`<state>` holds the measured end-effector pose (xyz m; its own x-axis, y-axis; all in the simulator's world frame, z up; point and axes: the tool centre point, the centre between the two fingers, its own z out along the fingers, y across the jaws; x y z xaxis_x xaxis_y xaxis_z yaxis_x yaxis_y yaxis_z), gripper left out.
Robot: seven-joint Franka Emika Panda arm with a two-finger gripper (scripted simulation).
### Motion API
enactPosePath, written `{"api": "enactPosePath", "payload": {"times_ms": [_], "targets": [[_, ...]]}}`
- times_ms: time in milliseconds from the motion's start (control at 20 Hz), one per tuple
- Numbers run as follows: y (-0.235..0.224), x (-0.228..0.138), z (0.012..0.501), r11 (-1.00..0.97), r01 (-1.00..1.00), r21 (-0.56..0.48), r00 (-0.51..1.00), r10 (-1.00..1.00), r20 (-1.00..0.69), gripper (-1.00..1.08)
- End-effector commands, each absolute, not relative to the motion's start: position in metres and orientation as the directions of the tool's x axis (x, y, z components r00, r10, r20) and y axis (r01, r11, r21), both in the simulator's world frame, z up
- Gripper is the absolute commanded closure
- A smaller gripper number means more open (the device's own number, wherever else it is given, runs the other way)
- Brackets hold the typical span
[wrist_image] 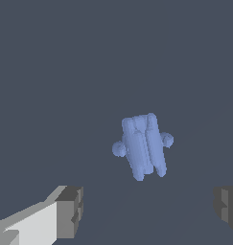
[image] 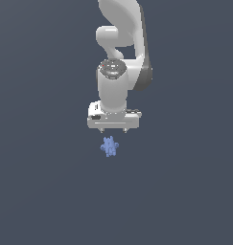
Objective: Pick up the object and move it to a goal position.
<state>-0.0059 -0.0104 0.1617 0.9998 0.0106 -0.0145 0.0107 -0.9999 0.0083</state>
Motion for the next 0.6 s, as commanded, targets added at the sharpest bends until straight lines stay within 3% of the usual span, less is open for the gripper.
{"api": "enactPosePath", "payload": {"times_ms": [0,550], "targets": [[-0.0104,-0.0059,0.1617,-1.000,0.011,0.008,1.000,0.011,-0.014,-0.92],[-0.0183,-0.0059,0.1704,-0.999,0.048,0.020,0.999,0.048,-0.019,-0.92]]}}
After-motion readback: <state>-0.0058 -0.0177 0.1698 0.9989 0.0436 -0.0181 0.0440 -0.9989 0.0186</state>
